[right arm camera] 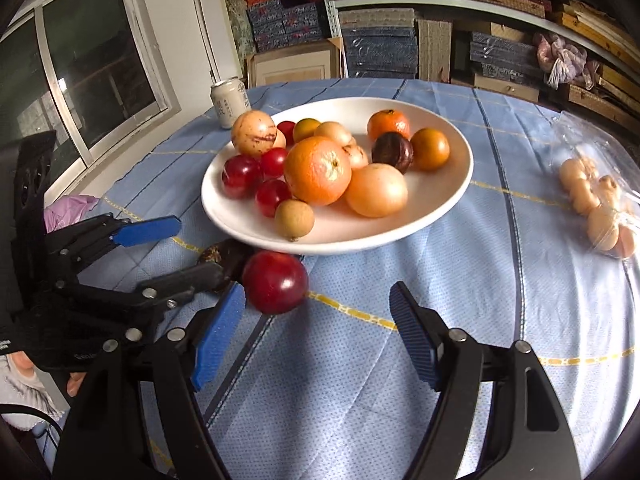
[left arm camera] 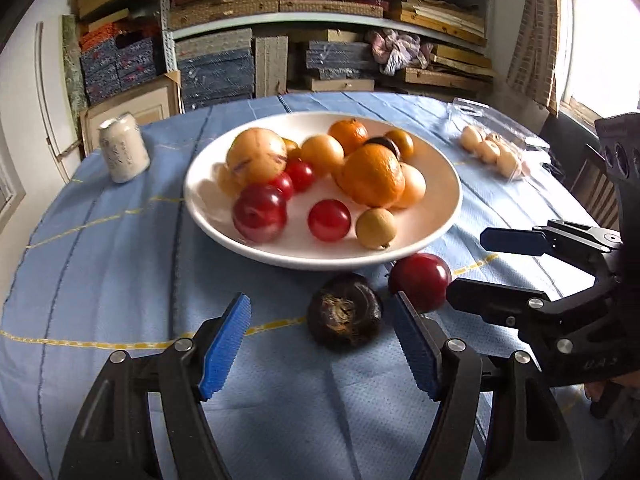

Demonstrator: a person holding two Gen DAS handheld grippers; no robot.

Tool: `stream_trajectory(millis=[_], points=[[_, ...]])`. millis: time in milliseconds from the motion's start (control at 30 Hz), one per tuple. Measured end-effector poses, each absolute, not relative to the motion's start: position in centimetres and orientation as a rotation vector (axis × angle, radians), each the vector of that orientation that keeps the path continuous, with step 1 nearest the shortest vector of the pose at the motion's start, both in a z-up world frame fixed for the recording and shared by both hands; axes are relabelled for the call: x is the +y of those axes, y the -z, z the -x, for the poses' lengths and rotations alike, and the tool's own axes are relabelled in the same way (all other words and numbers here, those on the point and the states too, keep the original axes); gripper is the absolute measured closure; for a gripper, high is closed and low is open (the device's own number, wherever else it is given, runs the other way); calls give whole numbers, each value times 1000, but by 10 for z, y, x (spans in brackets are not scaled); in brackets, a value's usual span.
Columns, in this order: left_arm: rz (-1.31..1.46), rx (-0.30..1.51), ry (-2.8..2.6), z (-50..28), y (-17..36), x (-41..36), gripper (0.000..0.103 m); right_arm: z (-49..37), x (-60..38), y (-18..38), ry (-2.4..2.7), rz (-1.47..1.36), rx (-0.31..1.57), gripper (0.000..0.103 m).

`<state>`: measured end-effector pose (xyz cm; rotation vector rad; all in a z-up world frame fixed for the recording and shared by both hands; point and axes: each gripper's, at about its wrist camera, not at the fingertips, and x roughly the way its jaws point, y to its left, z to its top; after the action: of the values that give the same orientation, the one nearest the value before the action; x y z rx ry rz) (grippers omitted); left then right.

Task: Organize fruits
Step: 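Grasp a dark persimmon with the left tool while the right tool grasps a red apple, then lower the persimmon and red apple onto the white plate and open both tools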

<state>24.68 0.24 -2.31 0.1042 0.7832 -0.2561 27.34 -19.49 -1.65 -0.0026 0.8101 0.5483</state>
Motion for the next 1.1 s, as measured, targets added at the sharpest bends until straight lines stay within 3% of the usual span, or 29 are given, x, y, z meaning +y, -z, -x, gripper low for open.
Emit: stream_trajectory(millis=[167, 200, 233, 267, 767, 800, 833, 867, 1100], points=[[-77, 813, 291, -255, 27, -1, 34, -276, -197, 13, -549, -4, 800, 30], [-71, 822, 301, -257, 29, -1, 40, -276, -198, 12, -548, -9, 799, 30], [-67, 837, 307, -259, 31, -1, 56, -277, -199, 12, -547, -13, 798, 30], [-61, 856, 321, -261, 33, -1, 59, -277, -199, 12, -546, -20, 798, 30], [-60, 807, 253, -250, 14, 27, 59, -286, -162, 22, -561, 64, 840, 30], [-54, 807, 251, -250, 13, 29, 59, -288, -159, 23, -565, 68, 849, 37], [-48, 808, 251, -250, 13, 30, 59, -290, -157, 25, -569, 71, 857, 53], [-46, 808, 251, -250, 13, 30, 59, -292, -155, 26, -572, 73, 863, 63], [-29, 798, 252, -252, 4, 31, 59, -289, -166, 21, -610, 23, 863, 64]])
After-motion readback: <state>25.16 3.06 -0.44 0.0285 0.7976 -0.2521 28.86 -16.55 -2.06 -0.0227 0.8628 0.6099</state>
